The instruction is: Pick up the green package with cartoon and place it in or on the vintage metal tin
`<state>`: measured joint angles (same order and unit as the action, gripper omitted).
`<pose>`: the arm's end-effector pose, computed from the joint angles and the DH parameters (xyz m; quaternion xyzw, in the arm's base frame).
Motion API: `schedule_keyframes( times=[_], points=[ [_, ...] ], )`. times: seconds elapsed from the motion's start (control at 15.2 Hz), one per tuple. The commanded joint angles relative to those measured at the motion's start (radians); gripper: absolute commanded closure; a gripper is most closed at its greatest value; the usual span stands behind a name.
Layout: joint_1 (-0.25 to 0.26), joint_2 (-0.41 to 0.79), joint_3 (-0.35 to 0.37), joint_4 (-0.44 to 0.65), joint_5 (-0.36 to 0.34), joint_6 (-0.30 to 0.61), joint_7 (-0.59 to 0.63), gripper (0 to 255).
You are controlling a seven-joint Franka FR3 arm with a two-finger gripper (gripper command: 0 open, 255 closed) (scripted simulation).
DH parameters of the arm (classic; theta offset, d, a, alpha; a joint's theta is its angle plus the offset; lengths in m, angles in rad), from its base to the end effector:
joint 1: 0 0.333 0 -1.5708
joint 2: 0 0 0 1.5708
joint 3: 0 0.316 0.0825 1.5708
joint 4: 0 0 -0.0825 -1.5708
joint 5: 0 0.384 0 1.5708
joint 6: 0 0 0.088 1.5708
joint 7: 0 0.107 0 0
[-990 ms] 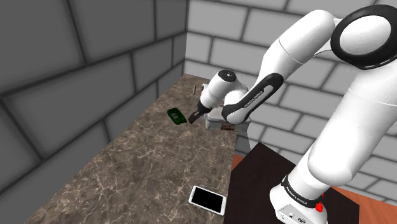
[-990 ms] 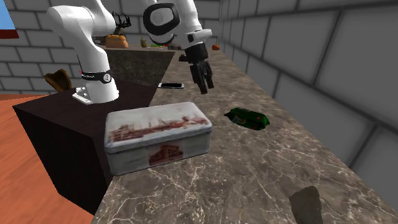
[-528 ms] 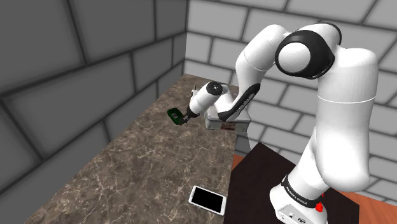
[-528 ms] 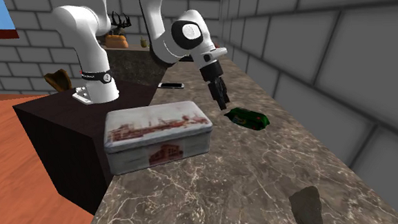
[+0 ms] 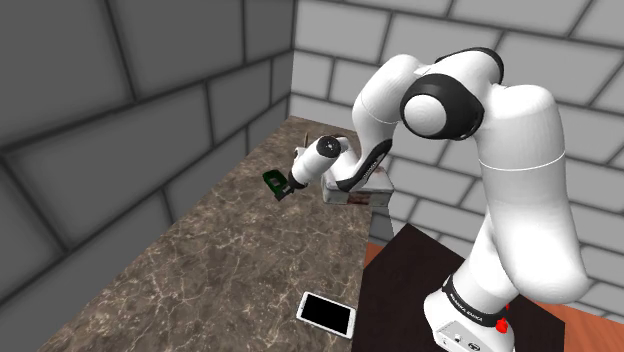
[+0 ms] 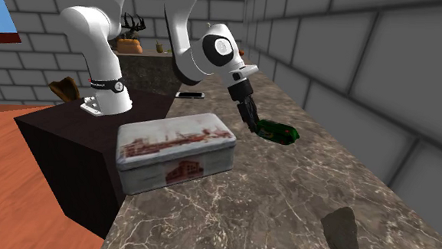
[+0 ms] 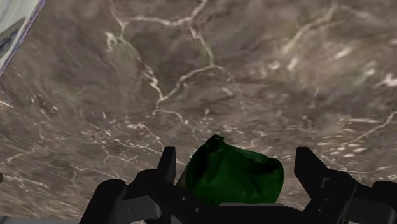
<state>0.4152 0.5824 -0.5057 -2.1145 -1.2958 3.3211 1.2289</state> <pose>0.5565 0.0539 0.1823 0.9592 0.0814 0.2645 0.0573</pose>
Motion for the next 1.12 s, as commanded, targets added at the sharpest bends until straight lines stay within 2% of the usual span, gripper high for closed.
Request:
schedule_keyframes(
  times=[0.0, 0.33, 0.4, 0.99, 1.06],
  points=[
    [0.009, 0.01, -0.011, 0.005, 0.001, 0.008, 0.006, 0],
    [0.009, 0.01, -0.011, 0.005, 0.001, 0.008, 0.005, 0],
    [0.009, 0.01, -0.011, 0.005, 0.001, 0.008, 0.005, 255],
    [0.009, 0.01, -0.011, 0.005, 0.001, 0.008, 0.005, 255],
    [-0.039, -0.019, 0.043, -0.003, -0.001, -0.023, -0.018, 255]
  ],
)
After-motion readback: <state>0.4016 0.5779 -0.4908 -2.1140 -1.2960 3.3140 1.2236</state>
